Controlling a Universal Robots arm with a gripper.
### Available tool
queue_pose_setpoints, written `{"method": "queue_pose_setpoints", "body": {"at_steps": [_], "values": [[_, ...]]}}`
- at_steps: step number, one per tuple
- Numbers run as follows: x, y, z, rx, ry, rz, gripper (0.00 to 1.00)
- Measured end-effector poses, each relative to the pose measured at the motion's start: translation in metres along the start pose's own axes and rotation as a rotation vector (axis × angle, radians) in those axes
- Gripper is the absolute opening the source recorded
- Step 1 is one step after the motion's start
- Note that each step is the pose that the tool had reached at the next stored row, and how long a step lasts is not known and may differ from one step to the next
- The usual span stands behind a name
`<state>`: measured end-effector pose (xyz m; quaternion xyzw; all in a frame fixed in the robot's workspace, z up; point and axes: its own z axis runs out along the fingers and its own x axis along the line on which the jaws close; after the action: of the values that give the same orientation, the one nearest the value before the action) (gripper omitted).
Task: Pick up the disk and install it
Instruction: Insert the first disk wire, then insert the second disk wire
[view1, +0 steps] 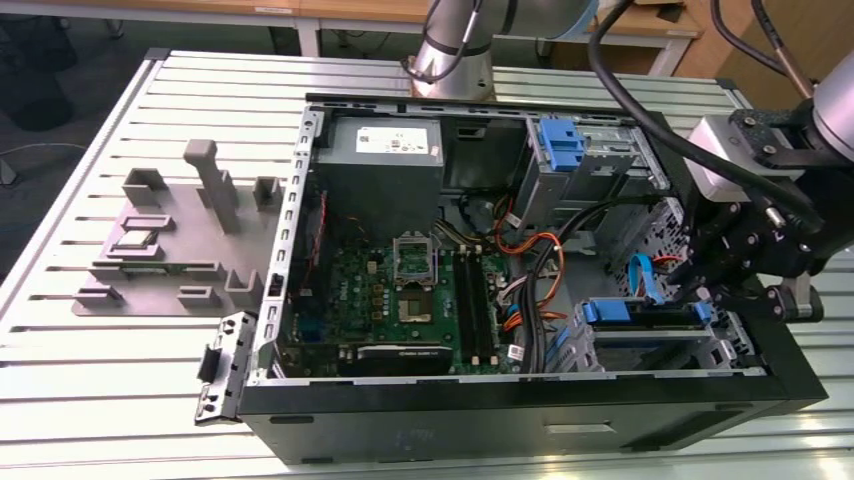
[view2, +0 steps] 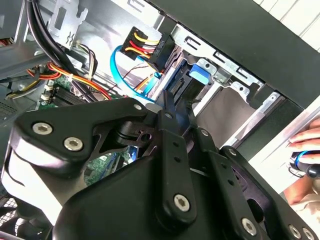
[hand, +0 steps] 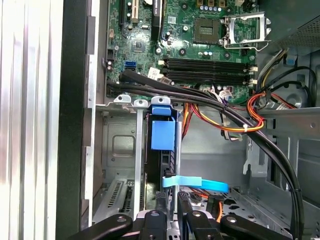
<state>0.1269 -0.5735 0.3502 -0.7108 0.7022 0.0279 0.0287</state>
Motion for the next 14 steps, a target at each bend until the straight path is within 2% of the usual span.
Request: {"method": "queue_pose_setpoints", "body": {"at_steps": [6, 14], "values": [[-0.0003, 0.0000, -0.0031, 0.0000, -0.0001, 0.000, 0.24], [-0.0003, 0.0000, -0.0036, 0.0000, 0.0000, 0.000, 0.24]]}}
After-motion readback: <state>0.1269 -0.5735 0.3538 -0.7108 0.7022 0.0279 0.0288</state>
